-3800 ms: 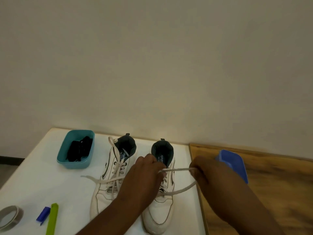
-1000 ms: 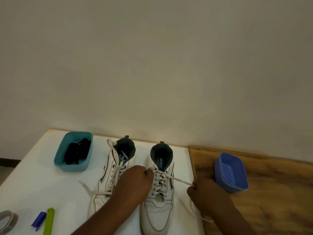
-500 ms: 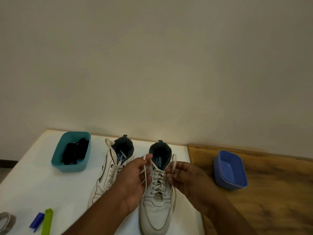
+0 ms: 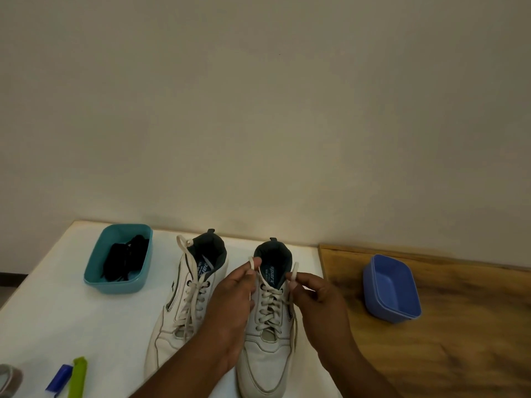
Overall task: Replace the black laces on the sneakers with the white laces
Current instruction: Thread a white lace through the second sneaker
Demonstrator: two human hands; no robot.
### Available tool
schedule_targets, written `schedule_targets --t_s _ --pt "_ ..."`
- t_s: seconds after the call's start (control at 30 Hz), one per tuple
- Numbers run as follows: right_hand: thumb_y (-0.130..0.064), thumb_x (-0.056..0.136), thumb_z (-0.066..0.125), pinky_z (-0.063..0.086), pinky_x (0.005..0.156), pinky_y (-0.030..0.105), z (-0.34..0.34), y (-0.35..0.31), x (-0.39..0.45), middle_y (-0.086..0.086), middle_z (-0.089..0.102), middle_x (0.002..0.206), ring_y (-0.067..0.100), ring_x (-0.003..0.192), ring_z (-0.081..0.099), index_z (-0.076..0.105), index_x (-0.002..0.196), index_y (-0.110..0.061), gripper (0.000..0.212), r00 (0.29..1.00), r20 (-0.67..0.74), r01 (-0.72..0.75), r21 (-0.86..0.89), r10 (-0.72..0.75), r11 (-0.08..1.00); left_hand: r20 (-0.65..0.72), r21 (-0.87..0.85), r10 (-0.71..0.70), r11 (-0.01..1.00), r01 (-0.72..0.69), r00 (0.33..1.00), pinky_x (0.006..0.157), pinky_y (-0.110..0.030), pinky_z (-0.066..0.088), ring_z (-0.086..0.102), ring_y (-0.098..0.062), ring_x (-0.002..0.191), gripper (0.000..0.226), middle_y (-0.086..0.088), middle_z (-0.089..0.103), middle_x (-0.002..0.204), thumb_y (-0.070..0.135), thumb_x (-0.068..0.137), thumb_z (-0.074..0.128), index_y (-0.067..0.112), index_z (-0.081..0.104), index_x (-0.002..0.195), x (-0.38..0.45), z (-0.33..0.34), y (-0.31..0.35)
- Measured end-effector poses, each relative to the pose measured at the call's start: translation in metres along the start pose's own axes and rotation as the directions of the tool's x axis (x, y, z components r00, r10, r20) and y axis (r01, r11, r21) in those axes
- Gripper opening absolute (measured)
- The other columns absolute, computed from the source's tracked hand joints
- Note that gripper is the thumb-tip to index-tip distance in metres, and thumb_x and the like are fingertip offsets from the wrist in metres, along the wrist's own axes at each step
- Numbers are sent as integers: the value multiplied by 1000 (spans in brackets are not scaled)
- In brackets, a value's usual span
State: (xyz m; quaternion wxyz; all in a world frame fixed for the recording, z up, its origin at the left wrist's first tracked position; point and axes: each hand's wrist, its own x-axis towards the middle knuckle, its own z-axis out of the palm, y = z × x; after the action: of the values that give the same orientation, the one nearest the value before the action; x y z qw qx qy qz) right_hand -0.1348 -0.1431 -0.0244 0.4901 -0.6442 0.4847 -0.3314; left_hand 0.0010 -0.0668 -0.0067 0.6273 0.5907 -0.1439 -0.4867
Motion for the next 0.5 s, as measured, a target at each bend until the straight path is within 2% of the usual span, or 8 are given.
schedule_targets --t_s 0.07,0.2,0.3,0.37,0.43,0.5 --pt "-4 97 63 54 71 12 0 -4 -1 -15 77 93 3 87 72 77 104 -21 23 999 -7 32 36 -32 999 27 -39 11 999 -10 1000 74 -22 57 72 -5 94 30 10 76 105 20 106 46 37 68 116 -1 2 3" --pt "0 92 69 57 74 18 3 4 0 -11 77 90 7 86 72 75 96 -21 23 997 -59 56 -12 -57 998 6 -46 14 999 -14 1000 96 -39 56 71 -10 104 25 10 76 109 22 102 55 32 71 119 0 1 -4" --pt "-2 87 76 59 69 24 4 14 2 -13 74 84 7 78 70 72 88 -25 24 995 -88 28 -133 -40 991 4 0 59 998 -59 998 100 -35 53 67 -5 110 23 13 75 112 24 99 60 34 74 114 1 0 -8" --pt "-10 85 80 61 71 28 5 19 1 -11 75 80 7 75 71 73 85 -27 18 996 -86 -20 -141 7 990 13 43 103 994 -103 995 95 -25 53 67 0 107 23 17 75 109 23 98 61 34 75 112 0 0 -9" --pt "-15 85 82 62 74 33 6 22 1 -8 76 77 10 73 72 74 81 -29 16 994 -88 -71 -116 60 991 22 88 146 985 -147 989 82 -15 54 68 3 100 23 17 76 104 18 98 62 34 75 110 1 0 -11" --pt "-19 85 82 60 71 33 5 23 2 -7 75 74 10 71 71 75 77 -30 15 993 -93 -87 -123 76 989 13 129 162 978 -163 987 68 -12 54 70 -1 89 22 11 77 97 17 97 64 33 75 107 2 -2 -14"
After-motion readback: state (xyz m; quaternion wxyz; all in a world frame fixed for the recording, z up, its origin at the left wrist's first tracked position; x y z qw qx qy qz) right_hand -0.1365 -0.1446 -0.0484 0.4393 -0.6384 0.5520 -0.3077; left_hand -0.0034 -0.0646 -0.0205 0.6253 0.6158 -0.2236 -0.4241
